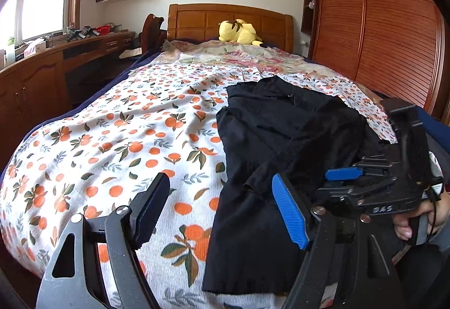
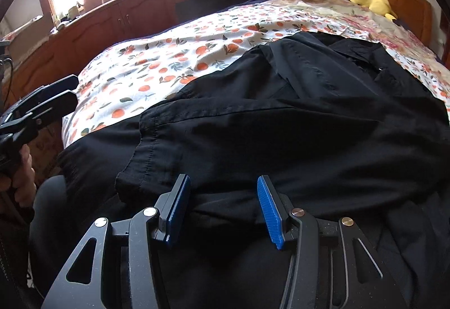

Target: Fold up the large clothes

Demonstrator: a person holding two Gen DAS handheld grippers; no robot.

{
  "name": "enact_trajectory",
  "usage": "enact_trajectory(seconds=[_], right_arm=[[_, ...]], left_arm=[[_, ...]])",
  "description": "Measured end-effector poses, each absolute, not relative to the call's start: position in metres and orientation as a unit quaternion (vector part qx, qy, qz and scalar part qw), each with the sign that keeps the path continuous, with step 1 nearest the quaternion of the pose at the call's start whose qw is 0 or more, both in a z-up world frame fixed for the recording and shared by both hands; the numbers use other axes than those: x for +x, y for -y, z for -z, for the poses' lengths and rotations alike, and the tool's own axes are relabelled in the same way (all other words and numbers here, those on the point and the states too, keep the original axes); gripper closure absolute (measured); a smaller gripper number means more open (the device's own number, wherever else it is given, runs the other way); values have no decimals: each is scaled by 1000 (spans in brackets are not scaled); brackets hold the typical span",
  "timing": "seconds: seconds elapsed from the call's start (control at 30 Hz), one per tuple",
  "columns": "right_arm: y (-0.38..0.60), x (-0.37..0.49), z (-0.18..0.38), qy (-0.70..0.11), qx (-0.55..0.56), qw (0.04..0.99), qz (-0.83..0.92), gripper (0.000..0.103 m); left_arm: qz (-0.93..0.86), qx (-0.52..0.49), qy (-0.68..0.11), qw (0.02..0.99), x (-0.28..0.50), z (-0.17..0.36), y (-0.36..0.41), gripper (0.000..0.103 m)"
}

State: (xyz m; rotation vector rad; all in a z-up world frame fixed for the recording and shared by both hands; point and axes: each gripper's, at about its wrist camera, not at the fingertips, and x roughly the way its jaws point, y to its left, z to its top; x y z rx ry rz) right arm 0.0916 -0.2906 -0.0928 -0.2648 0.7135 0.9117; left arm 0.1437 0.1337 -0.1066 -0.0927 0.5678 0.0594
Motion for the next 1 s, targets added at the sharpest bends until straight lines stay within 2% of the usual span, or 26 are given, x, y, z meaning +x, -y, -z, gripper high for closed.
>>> enact_trajectory(seconds=[0.6, 0.63, 0.67, 0.77, 1.0], right_arm=[[471, 49, 107, -299, -82, 916, -255, 51], [478, 49, 110, -301, -80, 919, -243, 50], [487, 48, 113, -304, -75, 921, -233, 48], [505, 50, 121, -323, -55, 920, -215, 45], [547, 46, 125, -334, -25, 926, -176, 45]], left_arm=[[-17, -6, -346, 938, 153, 135, -104, 27], [-9, -3, -348, 938, 152, 136, -102, 32], [4, -3, -346, 938, 150, 135, -99, 42], [19, 2, -347, 938, 146, 134, -93, 52], [12, 16, -374, 927, 143, 145, -91, 53]])
